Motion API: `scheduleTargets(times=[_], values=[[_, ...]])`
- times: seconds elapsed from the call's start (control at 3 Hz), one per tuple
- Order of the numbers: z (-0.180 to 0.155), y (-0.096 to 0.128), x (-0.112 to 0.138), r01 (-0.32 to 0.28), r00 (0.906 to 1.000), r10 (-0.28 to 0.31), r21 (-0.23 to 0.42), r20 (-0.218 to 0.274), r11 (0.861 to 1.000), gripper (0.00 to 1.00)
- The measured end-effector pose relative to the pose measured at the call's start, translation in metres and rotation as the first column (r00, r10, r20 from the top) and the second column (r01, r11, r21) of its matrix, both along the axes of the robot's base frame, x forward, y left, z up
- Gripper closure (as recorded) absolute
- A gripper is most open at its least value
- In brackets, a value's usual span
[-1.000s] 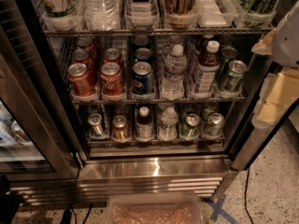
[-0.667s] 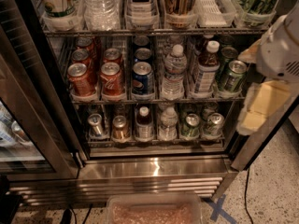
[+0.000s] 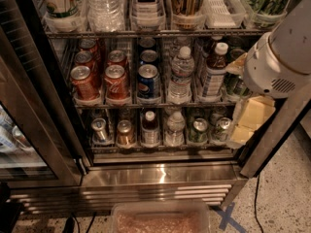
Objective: Pick coke can from middle shelf of fridge
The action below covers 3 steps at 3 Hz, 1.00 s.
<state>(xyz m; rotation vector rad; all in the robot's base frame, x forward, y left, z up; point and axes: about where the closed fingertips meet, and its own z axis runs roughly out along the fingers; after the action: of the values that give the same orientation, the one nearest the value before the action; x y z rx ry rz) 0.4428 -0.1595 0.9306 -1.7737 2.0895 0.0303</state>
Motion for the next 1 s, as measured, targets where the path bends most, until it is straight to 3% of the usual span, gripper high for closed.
scheduleTargets(times=[0.33,0.67,1.0], values=[[-0.019,0.032,-0.001,-0.029,0.9996,0.029,0.075,0.000,0.997,0.00],[-0.053,0.088,0.004,-0.095,0.9954,0.092,0.178,0.024,0.979,0.00],[-0.067,0.128,0.012,-0.151,0.9878,0.138,0.243,0.072,0.958,0.00]])
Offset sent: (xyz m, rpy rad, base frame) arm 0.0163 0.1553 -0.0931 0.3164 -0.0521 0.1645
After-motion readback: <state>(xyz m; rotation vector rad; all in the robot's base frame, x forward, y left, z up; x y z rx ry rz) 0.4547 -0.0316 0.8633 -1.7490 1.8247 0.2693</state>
